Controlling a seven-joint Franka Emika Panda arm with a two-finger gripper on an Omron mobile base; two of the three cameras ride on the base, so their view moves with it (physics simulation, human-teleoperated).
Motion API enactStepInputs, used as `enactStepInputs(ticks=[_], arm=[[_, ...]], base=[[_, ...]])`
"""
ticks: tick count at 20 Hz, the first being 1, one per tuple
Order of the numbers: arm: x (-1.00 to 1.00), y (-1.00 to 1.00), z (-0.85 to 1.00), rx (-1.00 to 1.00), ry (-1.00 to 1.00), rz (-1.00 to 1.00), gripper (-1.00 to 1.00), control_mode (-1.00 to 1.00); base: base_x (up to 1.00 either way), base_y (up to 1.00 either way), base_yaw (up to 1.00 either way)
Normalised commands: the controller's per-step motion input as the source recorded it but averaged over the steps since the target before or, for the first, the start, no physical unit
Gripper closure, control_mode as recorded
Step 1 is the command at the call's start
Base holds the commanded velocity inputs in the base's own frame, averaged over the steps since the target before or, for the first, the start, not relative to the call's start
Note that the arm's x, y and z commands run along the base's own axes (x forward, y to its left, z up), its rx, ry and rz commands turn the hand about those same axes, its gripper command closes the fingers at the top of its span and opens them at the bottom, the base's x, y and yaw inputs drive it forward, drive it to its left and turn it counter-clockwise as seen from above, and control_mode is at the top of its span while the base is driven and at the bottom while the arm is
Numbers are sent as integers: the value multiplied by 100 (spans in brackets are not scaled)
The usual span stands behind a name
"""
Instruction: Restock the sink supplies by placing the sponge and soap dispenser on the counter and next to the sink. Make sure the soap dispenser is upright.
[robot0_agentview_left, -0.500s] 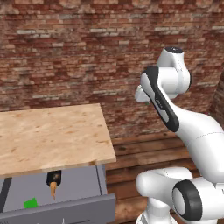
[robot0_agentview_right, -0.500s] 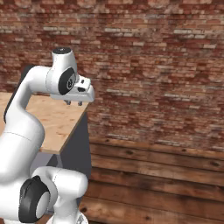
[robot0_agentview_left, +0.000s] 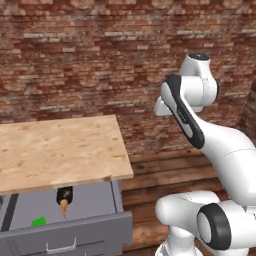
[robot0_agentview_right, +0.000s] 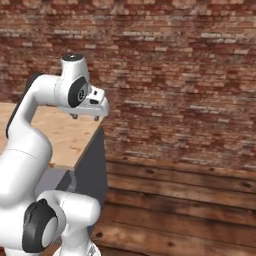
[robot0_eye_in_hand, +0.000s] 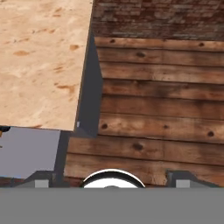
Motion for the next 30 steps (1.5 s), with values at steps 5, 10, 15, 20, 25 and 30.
enactStepInputs(ticks=[5,10,15,20,25,30], arm=[[0,0,0,0,0,0,-100,100],[0,0,0,0,0,0,-100,100],[0,0,0,0,0,0,-100,100],[0,0,0,0,0,0,-100,100],[0,0,0,0,0,0,-100,100],[0,0,0,0,0,0,-100,100]], base=[[-100,70,5],[-61,78,-19],[0,90,-41],[-1,49,-32],[-16,2,-9],[-11,0,11]])
